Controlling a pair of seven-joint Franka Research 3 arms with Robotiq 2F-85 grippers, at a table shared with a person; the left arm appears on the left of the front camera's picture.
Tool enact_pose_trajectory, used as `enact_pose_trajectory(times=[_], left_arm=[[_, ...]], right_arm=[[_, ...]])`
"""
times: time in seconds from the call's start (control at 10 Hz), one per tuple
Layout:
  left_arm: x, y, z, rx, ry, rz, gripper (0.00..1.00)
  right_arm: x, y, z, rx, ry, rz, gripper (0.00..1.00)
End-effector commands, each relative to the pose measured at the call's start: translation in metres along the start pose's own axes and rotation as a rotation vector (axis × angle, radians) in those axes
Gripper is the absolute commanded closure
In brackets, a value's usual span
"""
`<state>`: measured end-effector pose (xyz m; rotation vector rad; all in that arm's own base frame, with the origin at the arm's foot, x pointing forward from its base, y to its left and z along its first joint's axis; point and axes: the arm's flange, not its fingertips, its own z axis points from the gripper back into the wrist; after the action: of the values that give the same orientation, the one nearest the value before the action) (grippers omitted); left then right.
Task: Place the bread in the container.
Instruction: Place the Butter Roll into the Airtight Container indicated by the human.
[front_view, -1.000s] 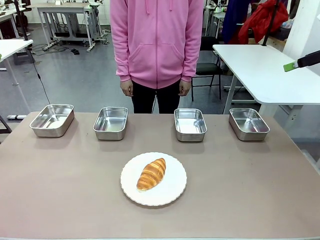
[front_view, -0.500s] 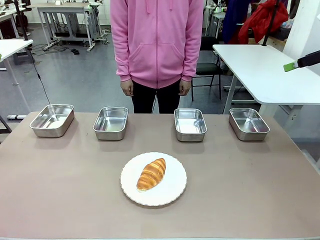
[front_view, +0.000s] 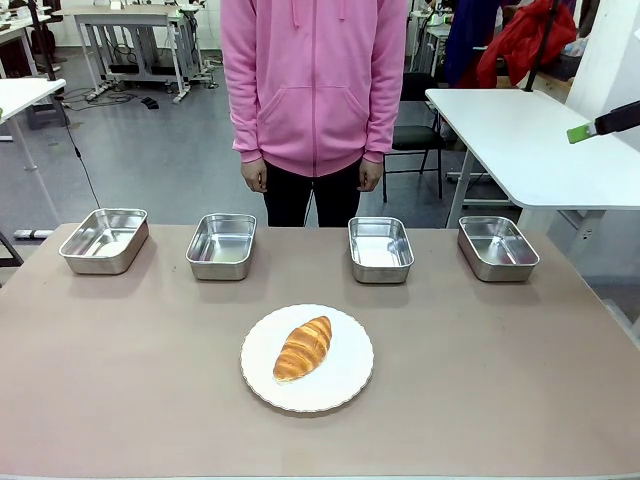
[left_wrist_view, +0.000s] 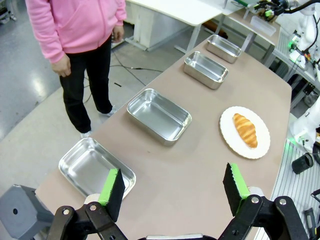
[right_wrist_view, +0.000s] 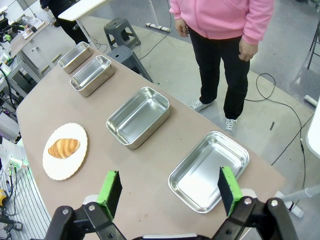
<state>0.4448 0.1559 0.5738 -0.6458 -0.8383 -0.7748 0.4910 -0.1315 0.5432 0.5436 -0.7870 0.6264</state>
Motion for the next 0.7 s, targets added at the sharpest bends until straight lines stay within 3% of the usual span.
enact_pose_trajectory(times=[0.0, 0.6], left_arm=[[0.0002, -0.0012, 0.0014, -0.005, -0.003, -0.011, 0.0], [0.0002, -0.0012, 0.0014, -0.005, -0.003, -0.011, 0.0]], right_arm=[[0.0009, 0.0006, -0.0002, 0.005, -0.005, 0.002, 0.0], [0.0009, 0.0006, -0.0002, 0.005, -0.005, 0.002, 0.0]])
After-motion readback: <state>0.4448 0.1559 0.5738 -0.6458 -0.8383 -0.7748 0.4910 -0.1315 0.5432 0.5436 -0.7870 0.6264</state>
